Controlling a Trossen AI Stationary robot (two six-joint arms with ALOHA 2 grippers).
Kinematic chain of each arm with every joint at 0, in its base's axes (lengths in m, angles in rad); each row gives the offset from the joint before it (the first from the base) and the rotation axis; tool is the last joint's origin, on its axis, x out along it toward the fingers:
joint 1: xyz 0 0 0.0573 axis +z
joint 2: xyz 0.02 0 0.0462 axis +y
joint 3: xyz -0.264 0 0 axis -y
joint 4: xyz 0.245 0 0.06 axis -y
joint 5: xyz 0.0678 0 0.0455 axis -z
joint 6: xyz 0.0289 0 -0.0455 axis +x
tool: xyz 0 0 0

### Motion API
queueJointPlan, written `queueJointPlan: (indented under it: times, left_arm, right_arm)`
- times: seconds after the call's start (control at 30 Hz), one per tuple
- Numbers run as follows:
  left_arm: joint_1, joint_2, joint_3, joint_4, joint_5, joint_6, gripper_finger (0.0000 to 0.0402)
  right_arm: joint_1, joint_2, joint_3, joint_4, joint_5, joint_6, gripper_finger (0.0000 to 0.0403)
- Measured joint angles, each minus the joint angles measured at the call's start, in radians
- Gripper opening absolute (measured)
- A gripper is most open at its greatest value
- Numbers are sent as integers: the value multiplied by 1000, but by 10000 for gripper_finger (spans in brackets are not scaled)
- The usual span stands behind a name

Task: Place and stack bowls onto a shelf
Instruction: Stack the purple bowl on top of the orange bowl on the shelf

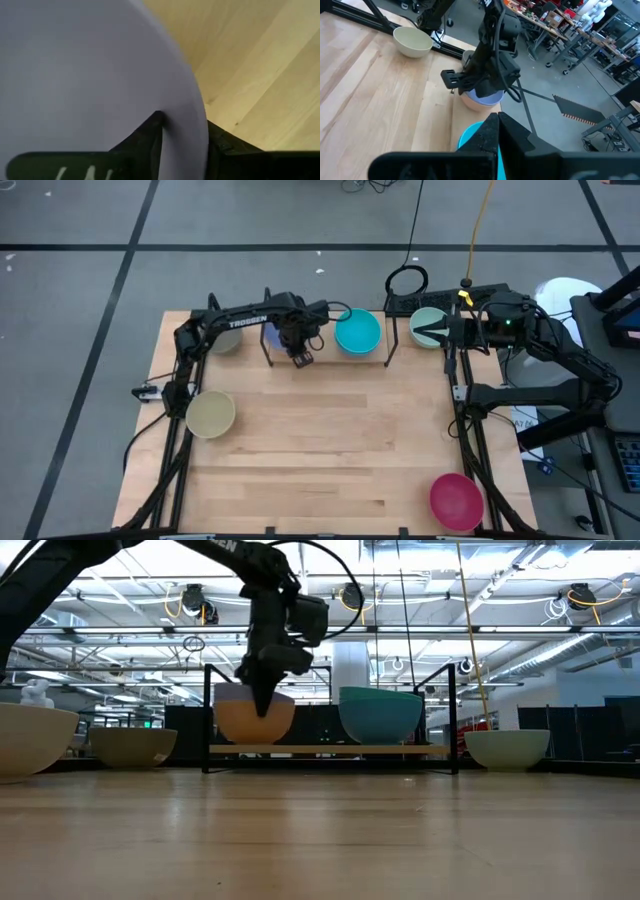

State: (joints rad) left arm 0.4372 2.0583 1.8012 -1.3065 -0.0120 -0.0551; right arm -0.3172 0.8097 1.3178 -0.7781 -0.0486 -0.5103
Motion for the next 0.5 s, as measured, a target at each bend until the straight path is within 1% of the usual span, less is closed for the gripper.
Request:
queueJointPlan:
  times: [0.17, 0.3, 0.5]
  left_arm:
    - [-1, 0, 12, 18, 0, -1, 98]
    - [-2, 0, 63, 18, 19, 22, 99]
    - [-16, 0, 158, 13, 21, 20, 99]
  right_arm:
    - [0, 0, 0, 3, 0, 0, 0]
    - [0, 0, 0, 3, 0, 0, 0]
    - [0, 0, 0, 3, 0, 1, 0]
